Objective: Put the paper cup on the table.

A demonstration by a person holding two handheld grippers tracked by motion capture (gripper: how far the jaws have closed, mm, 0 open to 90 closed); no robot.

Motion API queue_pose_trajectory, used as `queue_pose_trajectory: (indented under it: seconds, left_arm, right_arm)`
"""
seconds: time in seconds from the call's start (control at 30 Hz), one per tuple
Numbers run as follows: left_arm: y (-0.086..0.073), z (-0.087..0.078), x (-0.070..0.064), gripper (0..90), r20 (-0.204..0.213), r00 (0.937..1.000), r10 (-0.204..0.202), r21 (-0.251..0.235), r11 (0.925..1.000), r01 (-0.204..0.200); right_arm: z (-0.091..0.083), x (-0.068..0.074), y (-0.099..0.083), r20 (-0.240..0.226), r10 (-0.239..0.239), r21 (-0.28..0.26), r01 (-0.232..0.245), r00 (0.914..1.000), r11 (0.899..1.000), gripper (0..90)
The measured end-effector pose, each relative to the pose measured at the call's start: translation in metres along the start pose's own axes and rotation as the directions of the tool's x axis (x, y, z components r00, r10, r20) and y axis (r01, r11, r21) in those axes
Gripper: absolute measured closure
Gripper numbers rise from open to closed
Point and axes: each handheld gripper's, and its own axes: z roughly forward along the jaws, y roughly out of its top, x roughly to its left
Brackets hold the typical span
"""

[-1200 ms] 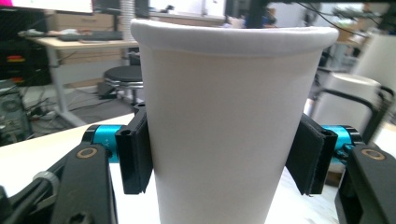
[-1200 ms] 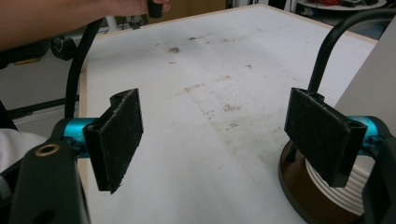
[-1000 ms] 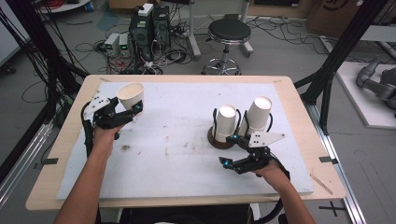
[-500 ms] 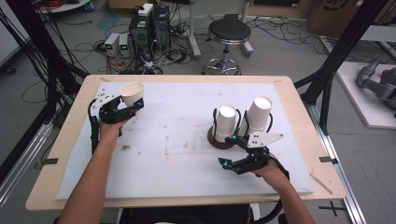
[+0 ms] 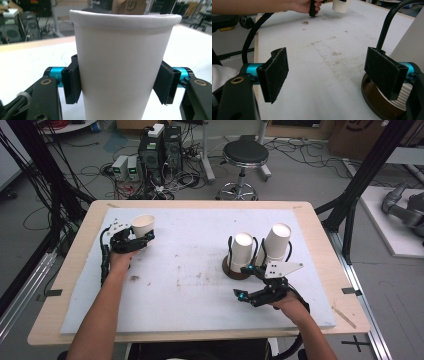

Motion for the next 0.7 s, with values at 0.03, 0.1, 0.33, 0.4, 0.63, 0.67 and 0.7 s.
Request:
queue_pose_trajectory:
  seconds: [0.03, 0.1, 0.33, 0.4, 0.63, 0.67, 0.7]
  left_arm:
    - [-0.0009, 0.0011, -0.0002, 33.9, -0.002, 1.0000, -0.004, 0.009, 1.0000, 0.004]
    - [-0.0024, 0.0031, -0.0011, 33.8, -0.005, 1.0000, -0.007, 0.029, 0.9996, 0.007]
    - [-0.0024, 0.0056, -0.0047, 33.8, -0.007, 0.9999, 0.013, 0.072, 0.9973, -0.013]
    - [-0.0024, 0.0061, -0.0059, 33.9, -0.006, 0.9998, 0.021, 0.082, 0.9964, -0.021]
    - [-0.0012, 0.0049, -0.0081, 33.5, -0.015, 0.9997, 0.020, 0.128, 0.9917, -0.018]
    - [-0.0009, 0.0037, -0.0077, 33.4, -0.012, 0.9998, 0.018, 0.134, 0.9908, -0.016]
    - [-0.0007, 0.0024, -0.0074, 33.3, -0.012, 0.9998, 0.019, 0.142, 0.9897, -0.017]
  right_arm:
    - [0.0001, -0.0001, 0.0000, 0.002, -0.004, -0.002, 0.004, 1.0000, 1.000, 20.0]
    - [0.0002, 0.0005, 0.0001, 0.000, -0.002, -0.002, 0.002, 1.0000, 1.000, 19.9]
    - [0.0001, 0.0006, 0.0001, -0.002, -0.003, -0.003, 0.003, 1.0000, 1.000, 20.0]
    - [-0.0001, 0.0007, 0.0003, 0.000, -0.003, -0.001, 0.003, 1.0000, 1.000, 20.0]
    - [-0.0004, 0.0015, 0.0006, -0.003, -0.005, 0.002, 0.005, 1.0000, 1.000, 20.0]
    - [-0.0005, 0.0016, 0.0008, 0.000, -0.005, -0.001, 0.005, 1.0000, 1.000, 20.0]
    - [-0.0007, 0.0018, 0.0008, 0.000, -0.004, -0.001, 0.004, 1.0000, 1.000, 20.0]
